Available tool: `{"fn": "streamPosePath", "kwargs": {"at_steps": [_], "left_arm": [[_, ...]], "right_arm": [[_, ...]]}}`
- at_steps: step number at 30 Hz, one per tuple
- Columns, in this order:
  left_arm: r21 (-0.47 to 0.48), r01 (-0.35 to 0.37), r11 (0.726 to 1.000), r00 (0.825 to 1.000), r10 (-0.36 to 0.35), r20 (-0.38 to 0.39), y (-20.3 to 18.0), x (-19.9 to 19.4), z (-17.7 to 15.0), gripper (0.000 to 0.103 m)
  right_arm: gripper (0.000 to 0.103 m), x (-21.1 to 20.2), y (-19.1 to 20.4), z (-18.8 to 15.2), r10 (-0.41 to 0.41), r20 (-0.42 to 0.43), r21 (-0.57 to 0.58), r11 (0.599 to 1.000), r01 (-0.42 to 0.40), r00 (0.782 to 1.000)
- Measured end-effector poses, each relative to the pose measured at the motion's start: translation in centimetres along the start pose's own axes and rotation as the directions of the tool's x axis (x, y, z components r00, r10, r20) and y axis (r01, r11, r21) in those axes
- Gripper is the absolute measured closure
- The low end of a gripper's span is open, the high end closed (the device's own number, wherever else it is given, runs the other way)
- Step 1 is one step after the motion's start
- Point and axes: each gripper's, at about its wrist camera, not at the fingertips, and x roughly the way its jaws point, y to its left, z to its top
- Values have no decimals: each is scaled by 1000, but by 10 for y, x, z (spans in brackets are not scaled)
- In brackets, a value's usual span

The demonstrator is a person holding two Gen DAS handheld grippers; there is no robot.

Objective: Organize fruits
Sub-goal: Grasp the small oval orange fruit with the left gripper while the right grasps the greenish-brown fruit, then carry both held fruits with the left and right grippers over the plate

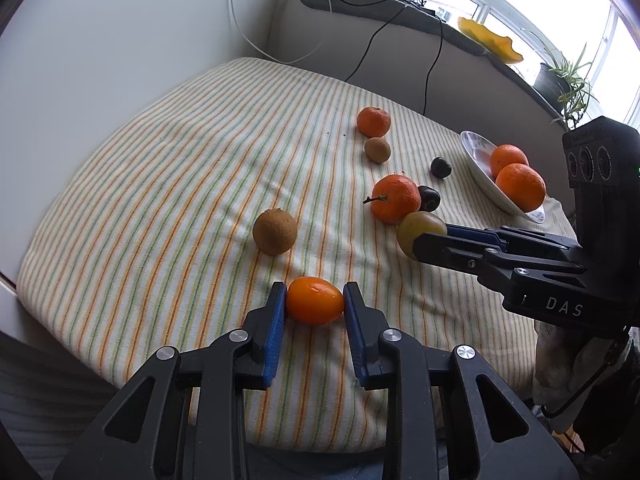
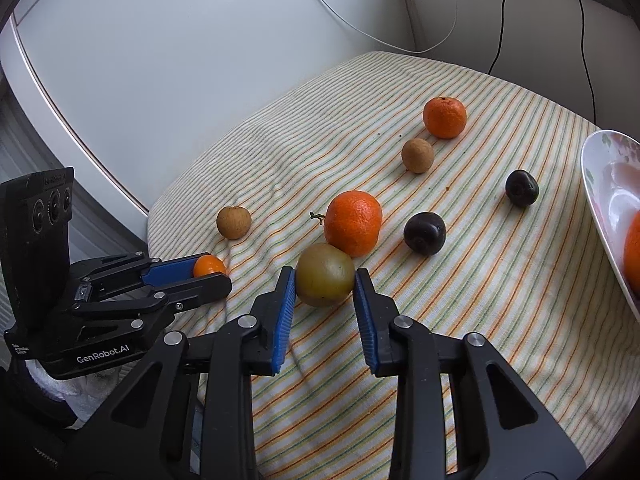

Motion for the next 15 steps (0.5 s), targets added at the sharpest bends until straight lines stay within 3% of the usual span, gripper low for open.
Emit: {"fn": "streamPosePath", "kwargs": {"at_steps": [15], "left_arm": [[94, 151, 984, 988, -153, 17, -56, 12, 25, 76]], "right_arm": [[73, -66, -43, -23, -104, 95, 114, 989, 93, 990]]}}
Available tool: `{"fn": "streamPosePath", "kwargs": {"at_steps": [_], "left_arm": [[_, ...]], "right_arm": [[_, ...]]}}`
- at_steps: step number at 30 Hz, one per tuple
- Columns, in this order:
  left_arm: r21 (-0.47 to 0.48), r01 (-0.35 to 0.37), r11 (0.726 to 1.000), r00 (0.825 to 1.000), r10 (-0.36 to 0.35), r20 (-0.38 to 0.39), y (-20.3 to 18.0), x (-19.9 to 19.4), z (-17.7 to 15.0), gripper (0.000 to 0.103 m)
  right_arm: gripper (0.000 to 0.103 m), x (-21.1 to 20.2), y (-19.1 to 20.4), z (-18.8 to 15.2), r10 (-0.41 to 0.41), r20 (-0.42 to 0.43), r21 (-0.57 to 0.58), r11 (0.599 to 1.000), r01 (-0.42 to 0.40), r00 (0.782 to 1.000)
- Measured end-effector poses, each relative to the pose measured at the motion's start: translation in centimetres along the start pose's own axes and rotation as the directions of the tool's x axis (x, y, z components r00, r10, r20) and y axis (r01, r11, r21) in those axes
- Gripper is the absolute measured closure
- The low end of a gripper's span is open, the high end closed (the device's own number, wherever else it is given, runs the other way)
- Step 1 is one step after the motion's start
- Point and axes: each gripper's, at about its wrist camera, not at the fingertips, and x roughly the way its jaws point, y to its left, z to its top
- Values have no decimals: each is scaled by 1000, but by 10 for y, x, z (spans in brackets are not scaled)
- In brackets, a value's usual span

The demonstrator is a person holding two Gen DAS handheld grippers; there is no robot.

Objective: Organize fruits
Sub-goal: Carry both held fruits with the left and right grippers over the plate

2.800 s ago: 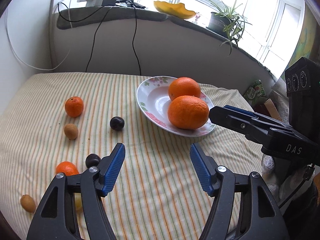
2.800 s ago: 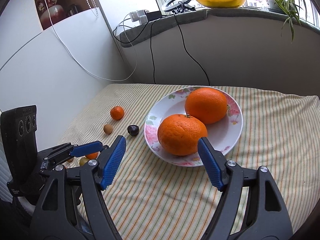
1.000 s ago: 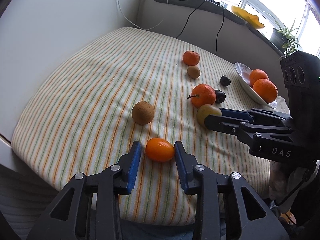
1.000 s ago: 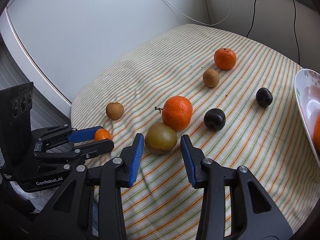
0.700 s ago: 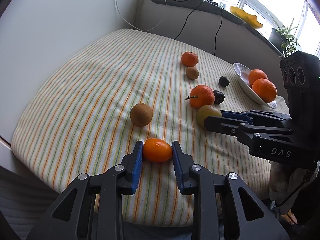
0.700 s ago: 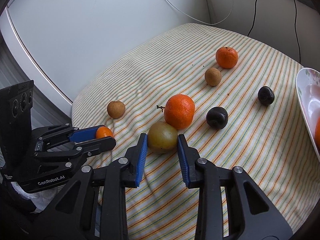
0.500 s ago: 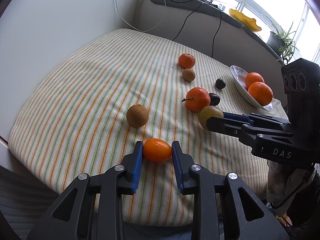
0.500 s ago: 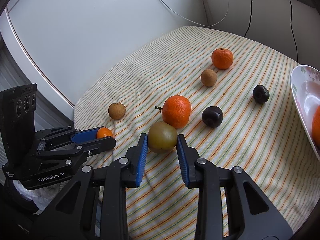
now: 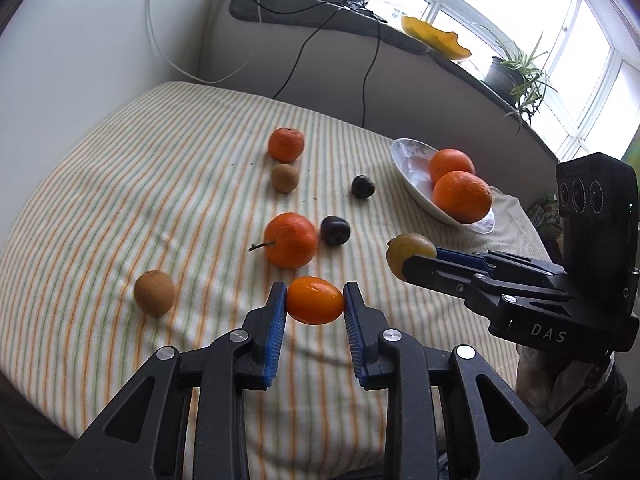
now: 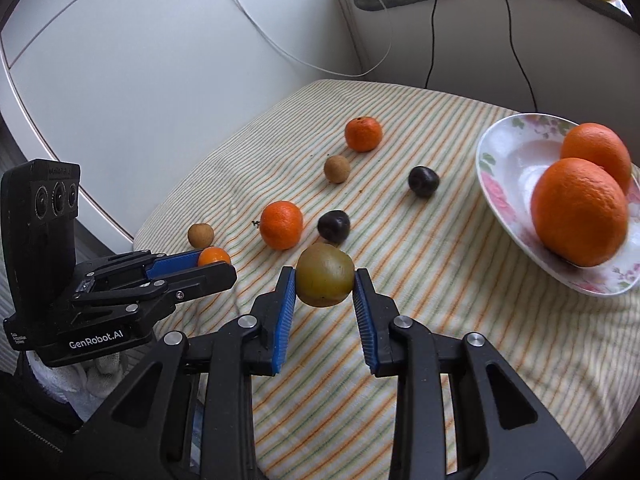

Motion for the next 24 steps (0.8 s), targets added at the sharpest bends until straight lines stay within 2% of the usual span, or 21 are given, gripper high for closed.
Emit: {"fn": "streamPosePath", "kwargs": {"at_steps": [12, 24], "left_arm": [[75, 129, 989, 992, -130, 2, -49, 29, 33, 76], [140, 163, 977, 986, -164, -6, -77, 59, 63, 76]], "right_arm": [[73, -56, -53, 1, -128, 99, 117, 986, 117, 987], [73, -83, -91, -2, -235, 141, 183, 961, 208, 962]]}}
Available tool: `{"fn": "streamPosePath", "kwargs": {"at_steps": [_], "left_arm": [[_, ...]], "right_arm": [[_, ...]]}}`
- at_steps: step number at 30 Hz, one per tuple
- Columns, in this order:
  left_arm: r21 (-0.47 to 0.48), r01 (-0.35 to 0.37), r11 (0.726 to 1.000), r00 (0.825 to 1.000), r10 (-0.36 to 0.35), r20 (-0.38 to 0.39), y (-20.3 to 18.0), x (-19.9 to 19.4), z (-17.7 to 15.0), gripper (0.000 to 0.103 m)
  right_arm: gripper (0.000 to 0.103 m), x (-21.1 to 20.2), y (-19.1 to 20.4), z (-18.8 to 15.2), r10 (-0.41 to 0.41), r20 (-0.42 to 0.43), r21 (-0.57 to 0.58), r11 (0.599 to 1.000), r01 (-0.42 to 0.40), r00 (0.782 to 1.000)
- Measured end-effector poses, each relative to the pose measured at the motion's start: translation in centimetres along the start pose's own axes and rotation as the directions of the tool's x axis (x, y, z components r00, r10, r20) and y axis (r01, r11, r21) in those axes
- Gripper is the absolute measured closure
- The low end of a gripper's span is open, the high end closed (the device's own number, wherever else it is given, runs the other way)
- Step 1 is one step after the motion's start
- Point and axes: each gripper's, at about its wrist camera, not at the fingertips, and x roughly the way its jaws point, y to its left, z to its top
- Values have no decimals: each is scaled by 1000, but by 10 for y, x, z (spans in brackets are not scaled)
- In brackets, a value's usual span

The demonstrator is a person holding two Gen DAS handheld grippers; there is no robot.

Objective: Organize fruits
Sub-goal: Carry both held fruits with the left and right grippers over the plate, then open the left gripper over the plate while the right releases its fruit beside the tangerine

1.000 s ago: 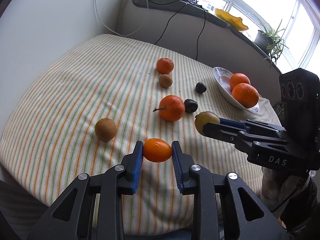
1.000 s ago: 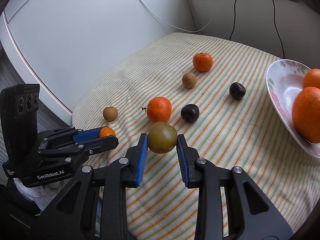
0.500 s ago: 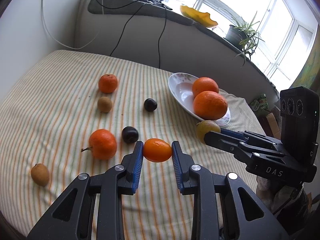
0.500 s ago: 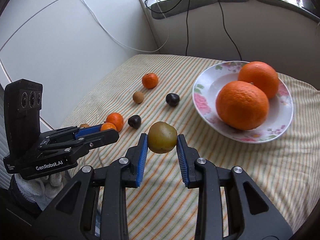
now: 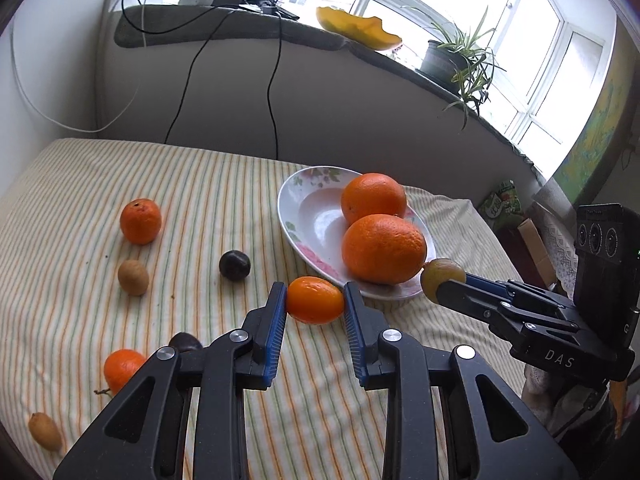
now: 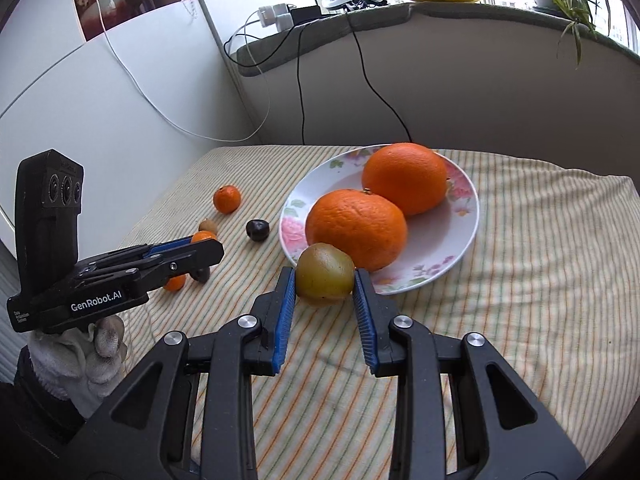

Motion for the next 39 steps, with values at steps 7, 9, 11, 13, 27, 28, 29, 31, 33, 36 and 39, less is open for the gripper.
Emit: {"fn": "streamPosePath", "kwargs": {"at_steps": [7, 9, 11, 13, 27, 28, 29, 31, 33, 36, 39], "left_arm": [[37, -13, 999, 1000, 13, 4, -8, 17, 16, 76], [41, -15, 999, 1000, 15, -2, -8, 23, 19, 76], [42, -17, 999, 1000, 18, -7, -8, 28, 21, 76], [46, -21, 999, 1000, 22, -13, -9, 32, 22, 76], [62, -33, 998, 999, 35, -25, -8, 40, 29, 76], [64, -32, 997, 999, 34, -25, -8, 40, 29, 76], [64, -33, 997, 999, 34, -25, -9, 41, 29, 76], [65, -34, 997, 999, 36, -25, -9, 41, 30, 76], [63, -34, 997, 999, 36, -24, -9, 41, 30, 76], [62, -31, 998, 999, 33, -31, -8, 42, 31, 76], [62, -31, 998, 999, 33, -26, -9, 41, 30, 76]], "right_arm": [[73, 4, -19, 5, -63, 18, 17, 998, 62, 998], [73, 8, -24, 8, -79, 15, 23, 997, 78, 997], [73, 10, -30, 10, -91, 14, 30, 995, 91, 996], [73, 11, -33, 11, -106, 13, 27, 994, 106, 994], [73, 25, -41, 17, -117, -7, 17, 993, 117, 993], [73, 25, -42, 18, -117, -7, 17, 993, 117, 993], [72, 25, -42, 18, -118, -7, 16, 993, 118, 993], [72, 25, -42, 18, -120, -7, 14, 993, 120, 993], [72, 25, -42, 19, -122, -7, 14, 992, 122, 992], [72, 26, -43, 20, -124, -6, 17, 992, 124, 992], [72, 27, -43, 20, -120, -8, 12, 993, 121, 993]]}}
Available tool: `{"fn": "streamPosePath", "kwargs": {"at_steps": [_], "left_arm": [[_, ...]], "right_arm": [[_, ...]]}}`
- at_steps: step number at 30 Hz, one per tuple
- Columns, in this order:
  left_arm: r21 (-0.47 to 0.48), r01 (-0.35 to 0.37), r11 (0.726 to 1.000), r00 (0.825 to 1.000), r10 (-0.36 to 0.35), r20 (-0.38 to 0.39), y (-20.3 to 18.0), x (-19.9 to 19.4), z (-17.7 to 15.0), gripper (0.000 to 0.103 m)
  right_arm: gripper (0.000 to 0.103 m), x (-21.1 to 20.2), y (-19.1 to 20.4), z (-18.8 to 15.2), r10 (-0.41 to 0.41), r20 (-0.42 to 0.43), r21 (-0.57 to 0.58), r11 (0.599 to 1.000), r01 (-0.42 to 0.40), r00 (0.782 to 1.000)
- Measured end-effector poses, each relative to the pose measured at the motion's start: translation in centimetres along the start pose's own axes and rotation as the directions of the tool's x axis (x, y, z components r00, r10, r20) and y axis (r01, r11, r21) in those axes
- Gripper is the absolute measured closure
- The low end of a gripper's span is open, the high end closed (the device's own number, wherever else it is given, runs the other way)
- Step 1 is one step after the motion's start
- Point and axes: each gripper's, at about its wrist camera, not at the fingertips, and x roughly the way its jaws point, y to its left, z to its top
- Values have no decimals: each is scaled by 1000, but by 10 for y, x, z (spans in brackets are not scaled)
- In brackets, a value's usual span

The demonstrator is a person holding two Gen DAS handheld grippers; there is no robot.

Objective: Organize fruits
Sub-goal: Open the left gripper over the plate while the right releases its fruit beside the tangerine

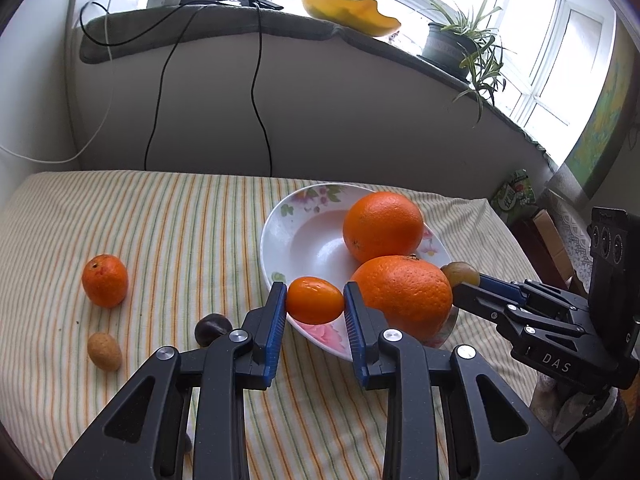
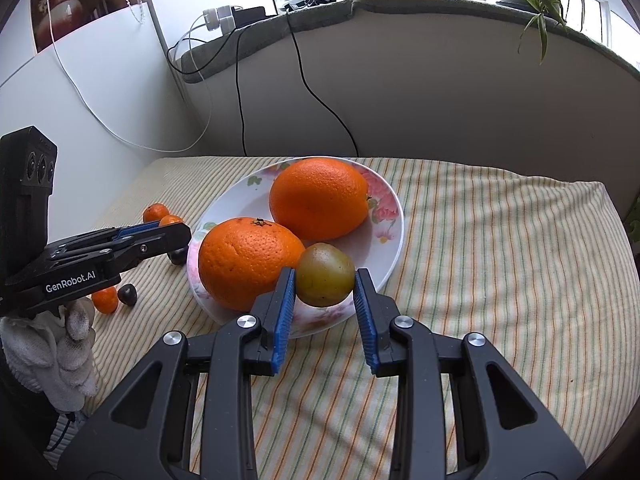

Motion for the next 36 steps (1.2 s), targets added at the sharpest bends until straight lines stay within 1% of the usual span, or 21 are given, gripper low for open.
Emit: {"fn": "streamPosePath", "kwargs": {"at_steps": [4, 5, 6, 8, 9, 10, 11, 19, 21, 23, 30, 36], "left_arm": [[2, 2, 1000, 1000, -2, -1, -1, 0, 0, 75], [2, 2, 1000, 1000, -2, -1, -1, 0, 0, 75], [2, 1, 1000, 1000, -1, -1, -1, 0, 0, 73], [3, -1, 1000, 1000, 1, 6, -2, -2, 0, 61], [4, -1, 1000, 1000, 1, 9, -2, -2, 0, 59], [6, -1, 1000, 1000, 1, 11, -3, -3, 1, 59], [7, -3, 1000, 1000, 2, 12, -4, -3, 1, 59], [4, -1, 1000, 1000, 1, 14, -4, -4, 0, 59], [3, -1, 1000, 1000, 1, 15, -4, -5, -1, 59], [1, -1, 1000, 1000, 1, 18, -4, -6, -1, 59], [3, -12, 1000, 999, 12, 34, -3, -15, -3, 59], [2, -25, 1000, 998, 25, 52, 0, -27, -7, 59]], "right_arm": [[71, 1, -1, 1, -5, 0, -2, 1000, 5, 1000], [70, 0, -1, 1, -7, 1, 0, 1000, 7, 1000], [69, 1, -2, 1, -6, 2, 1, 1000, 6, 1000], [61, -1, -4, 2, -3, 9, 7, 1000, 3, 1000], [59, -2, -4, 2, -2, 11, 8, 1000, 2, 1000], [57, -2, -4, 2, -3, 14, 7, 1000, 3, 1000], [56, -3, -4, 3, -3, 15, 6, 1000, 3, 1000], [56, -5, -5, 2, -4, 17, 12, 1000, 3, 1000], [53, -6, -5, 2, -5, 19, 11, 1000, 4, 1000], [48, -7, -4, 2, -4, 23, 10, 1000, 4, 1000], [47, -14, 4, 2, 2, 32, -6, 1000, -2, 999], [43, -19, 15, 3, 14, 38, -28, 1000, -13, 999]]}}
